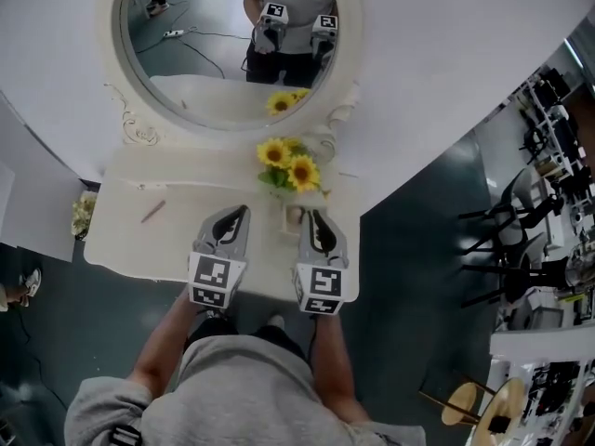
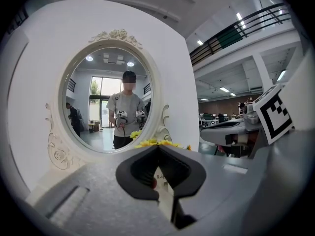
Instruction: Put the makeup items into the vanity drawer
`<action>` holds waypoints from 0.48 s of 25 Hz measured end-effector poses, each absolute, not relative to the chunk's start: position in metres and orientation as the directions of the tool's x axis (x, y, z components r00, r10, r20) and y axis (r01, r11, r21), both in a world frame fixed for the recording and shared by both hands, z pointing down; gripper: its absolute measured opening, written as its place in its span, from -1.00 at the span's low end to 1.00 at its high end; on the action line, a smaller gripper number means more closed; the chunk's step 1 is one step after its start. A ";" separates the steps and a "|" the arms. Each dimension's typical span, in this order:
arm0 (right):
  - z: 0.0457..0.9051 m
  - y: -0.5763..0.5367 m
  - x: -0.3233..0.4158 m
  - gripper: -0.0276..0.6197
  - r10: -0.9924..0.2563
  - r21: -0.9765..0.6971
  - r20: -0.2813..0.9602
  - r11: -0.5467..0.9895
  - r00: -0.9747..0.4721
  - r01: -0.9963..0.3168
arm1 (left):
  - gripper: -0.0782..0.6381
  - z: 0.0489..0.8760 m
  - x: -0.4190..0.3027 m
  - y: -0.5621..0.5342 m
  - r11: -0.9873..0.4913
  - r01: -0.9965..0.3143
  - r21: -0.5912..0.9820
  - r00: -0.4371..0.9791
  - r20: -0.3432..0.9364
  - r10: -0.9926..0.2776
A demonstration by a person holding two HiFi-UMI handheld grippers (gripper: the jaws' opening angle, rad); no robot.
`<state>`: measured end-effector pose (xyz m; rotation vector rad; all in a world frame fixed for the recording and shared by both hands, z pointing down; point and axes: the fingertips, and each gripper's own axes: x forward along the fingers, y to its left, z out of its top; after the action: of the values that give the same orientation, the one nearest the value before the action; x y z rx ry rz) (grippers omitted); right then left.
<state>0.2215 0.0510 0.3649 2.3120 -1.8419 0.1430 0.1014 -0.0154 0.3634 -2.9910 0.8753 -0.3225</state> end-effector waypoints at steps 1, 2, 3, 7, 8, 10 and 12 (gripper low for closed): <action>0.363 0.052 0.220 -0.81 -0.956 0.090 0.185 -0.213 0.226 -0.973 | -0.75 0.363 0.101 -0.014 -0.844 -0.532 -0.067 0.823 0.193 -0.534; 0.362 0.053 0.219 -0.85 -0.957 0.097 0.184 -0.211 0.226 -0.973 | -0.75 0.362 0.100 -0.014 -0.845 -0.531 -0.067 0.824 0.192 -0.533; 0.361 0.053 0.217 -0.86 -0.957 0.104 0.182 -0.210 0.226 -0.972 | -0.75 0.361 0.100 -0.013 -0.845 -0.531 -0.067 0.824 0.191 -0.533; 0.360 0.054 0.215 -0.89 -0.957 0.114 0.183 -0.206 0.225 -0.972 | -0.75 0.359 0.100 -0.015 -0.844 -0.531 -0.068 0.825 0.186 -0.534; 0.361 0.054 0.215 -0.89 -0.957 0.115 0.184 -0.206 0.224 -0.972 | -0.75 0.358 0.100 -0.015 -0.844 -0.531 -0.067 0.825 0.186 -0.534; 0.360 0.054 0.215 -0.89 -0.957 0.116 0.185 -0.204 0.223 -0.972 | -0.75 0.358 0.100 -0.015 -0.845 -0.531 -0.066 0.825 0.185 -0.534; 0.360 0.052 0.214 -0.90 -0.958 0.117 0.184 -0.200 0.220 -0.973 | -0.75 0.358 0.100 -0.016 -0.845 -0.531 -0.065 0.826 0.185 -0.533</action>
<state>0.2140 0.0524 0.3598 2.2827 -1.8394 0.1032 0.0997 -0.0158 0.3581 -2.9909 0.8714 -0.3075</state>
